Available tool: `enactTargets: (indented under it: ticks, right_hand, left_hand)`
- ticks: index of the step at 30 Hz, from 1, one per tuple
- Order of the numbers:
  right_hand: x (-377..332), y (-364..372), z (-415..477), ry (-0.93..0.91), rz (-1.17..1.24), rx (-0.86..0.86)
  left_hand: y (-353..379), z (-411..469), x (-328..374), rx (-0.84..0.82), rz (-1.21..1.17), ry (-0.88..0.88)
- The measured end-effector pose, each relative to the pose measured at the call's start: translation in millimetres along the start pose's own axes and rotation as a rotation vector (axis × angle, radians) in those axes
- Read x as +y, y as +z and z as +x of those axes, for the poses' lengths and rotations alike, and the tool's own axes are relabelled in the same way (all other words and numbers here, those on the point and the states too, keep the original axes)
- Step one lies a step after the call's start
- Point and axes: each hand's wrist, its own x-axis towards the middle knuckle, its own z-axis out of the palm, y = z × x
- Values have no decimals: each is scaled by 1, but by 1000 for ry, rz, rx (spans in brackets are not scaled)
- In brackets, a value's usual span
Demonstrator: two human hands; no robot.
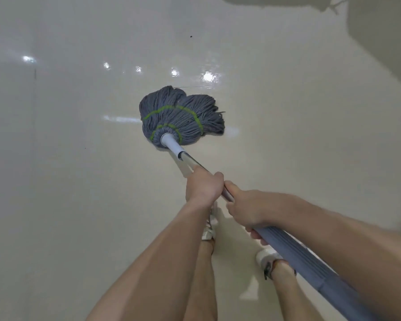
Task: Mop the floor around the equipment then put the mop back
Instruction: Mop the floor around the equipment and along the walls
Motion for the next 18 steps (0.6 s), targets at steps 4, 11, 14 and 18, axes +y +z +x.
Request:
enactTargets:
  ticks: [4,11,14,18]
  right_hand:
    - [-84,10,27,-36,-350,13]
    - [-141,75,64,-212,-529,120]
    - [-116,70,53,-156,-492,92]
    - [-57,43,16,-61,-298,100]
  left_hand:
    - [-61,38,-46,78,-170,-120]
    - [-108,63,-122,202,-348,-304]
    - [-83,51,-116,173,-324,-321]
    - [-34,15,-73,80,-281,-252]
